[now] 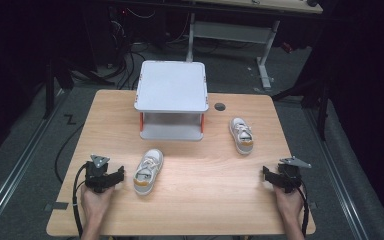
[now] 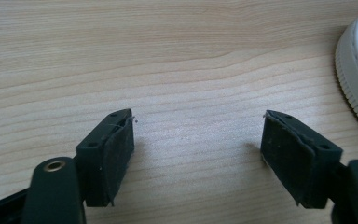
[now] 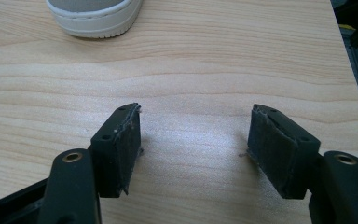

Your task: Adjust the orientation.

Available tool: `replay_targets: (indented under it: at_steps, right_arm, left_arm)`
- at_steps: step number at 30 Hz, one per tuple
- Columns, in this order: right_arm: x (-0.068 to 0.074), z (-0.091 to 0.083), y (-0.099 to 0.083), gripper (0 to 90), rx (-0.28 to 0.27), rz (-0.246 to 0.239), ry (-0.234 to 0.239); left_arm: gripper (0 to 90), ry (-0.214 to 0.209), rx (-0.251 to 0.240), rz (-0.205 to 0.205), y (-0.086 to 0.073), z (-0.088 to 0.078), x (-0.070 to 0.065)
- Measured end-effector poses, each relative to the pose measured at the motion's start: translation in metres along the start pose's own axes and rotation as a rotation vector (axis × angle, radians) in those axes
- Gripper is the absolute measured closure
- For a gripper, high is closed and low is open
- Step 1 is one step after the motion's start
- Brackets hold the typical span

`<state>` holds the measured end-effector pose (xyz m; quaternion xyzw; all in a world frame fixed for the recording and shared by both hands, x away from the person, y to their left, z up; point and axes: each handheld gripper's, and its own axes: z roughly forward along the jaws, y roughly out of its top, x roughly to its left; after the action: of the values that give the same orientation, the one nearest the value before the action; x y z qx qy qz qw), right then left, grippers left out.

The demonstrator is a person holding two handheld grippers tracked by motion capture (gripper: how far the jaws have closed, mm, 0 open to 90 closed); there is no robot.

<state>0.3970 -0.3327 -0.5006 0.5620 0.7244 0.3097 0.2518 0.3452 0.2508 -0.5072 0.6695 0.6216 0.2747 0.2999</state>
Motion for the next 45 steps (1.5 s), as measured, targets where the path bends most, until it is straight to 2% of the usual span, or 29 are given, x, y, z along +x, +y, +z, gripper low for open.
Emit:
replay_targets:
  at_steps: [4,6,8,10,12,14,15,16,17,18,22,23,24,25,26,28,30,33,38,43,45]
  right_arm:
    - [0.0,0.0,0.0,34.5,0.0,0.0,0.0]
    - [0.0,0.0,0.0,34.4,0.0,0.0,0.0]
    - [0.0,0.0,0.0,34.3,0.0,-0.001,0.001]
    - [0.0,0.0,0.0,34.2,0.0,-0.001,0.001]
    - [0.0,0.0,0.0,34.1,0.001,-0.002,0.002]
    - [0.0,0.0,0.0,34.1,0.001,-0.002,0.002]
    - [0.0,0.0,0.0,34.1,0.001,-0.002,0.002]
    - [0.0,0.0,0.0,34.1,0.001,-0.002,0.002]
    - [0.0,0.0,0.0,34.1,0.001,-0.002,0.002]
    - [0.0,0.0,0.0,34.1,0.001,-0.002,0.002]
    - [0.0,0.0,0.0,34.0,0.001,-0.002,0.001]
    - [0.0,0.0,0.0,34.0,0.001,-0.002,0.001]
    - [0.0,0.0,0.0,34.0,0.001,-0.002,0.002]
    - [0.0,0.0,0.0,34.0,0.001,-0.002,0.001]
    - [0.0,0.0,0.0,34.0,0.001,-0.002,0.001]
    - [0.0,0.0,0.0,34.0,0.001,-0.002,0.001]
    - [0.0,0.0,0.0,34.0,0.001,-0.001,0.001]
    - [0.0,0.0,0.0,34.0,0.001,-0.001,0.001]
    - [0.0,0.0,0.0,34.0,0.001,-0.002,0.001]
    - [0.0,0.0,0.0,34.0,0.001,-0.002,0.001]
    - [0.0,0.0,0.0,34.0,0.001,-0.001,0.001]
  left_arm:
    - [34.3,0.014,-0.002,-0.012,0.0,-0.002,-0.002]
    - [34.3,0.011,0.003,-0.011,0.0,-0.003,-0.003]
    - [34.6,-0.018,0.002,-0.029,-0.001,-0.007,-0.002]
    - [34.7,-0.024,0.0,-0.036,-0.001,-0.009,-0.002]
    - [34.7,-0.066,-0.006,-0.051,0.0,-0.014,-0.002]
    - [34.6,-0.079,-0.009,-0.054,0.001,-0.017,-0.003]
    - [34.7,-0.105,-0.023,-0.054,0.003,-0.023,-0.004]
    - [34.7,-0.105,-0.023,-0.054,0.003,-0.023,-0.004]
    - [34.7,-0.13,-0.031,-0.061,0.006,-0.029,-0.005]
    - [34.8,-0.13,-0.031,-0.061,0.006,-0.029,-0.005]
    - [35.1,-0.193,-0.053,-0.06,0.014,-0.043,-0.012]
    - [35.3,-0.193,-0.053,-0.06,0.014,-0.043,-0.012]
    - [35.3,-0.208,-0.056,-0.054,0.016,-0.045,-0.014]
    - [35.9,-0.229,-0.056,-0.031,0.02,-0.049,-0.02]
    - [36.1,-0.229,-0.056,-0.031,0.02,-0.049,-0.02]
    - [36.5,-0.254,-0.054,0.013,0.025,-0.054,-0.028]
    - [37.1,-0.278,-0.059,0.024,0.028,-0.056,-0.035]
    - [37.9,-0.301,-0.036,0.067,0.031,-0.057,-0.044]
    - [40.7,-0.302,0.008,0.106,0.034,-0.049,-0.055]
    - [46.5,-0.299,0.064,0.127,0.034,-0.039,-0.06]
    - [49.1,-0.308,0.07,0.122,0.034,-0.037,-0.061]
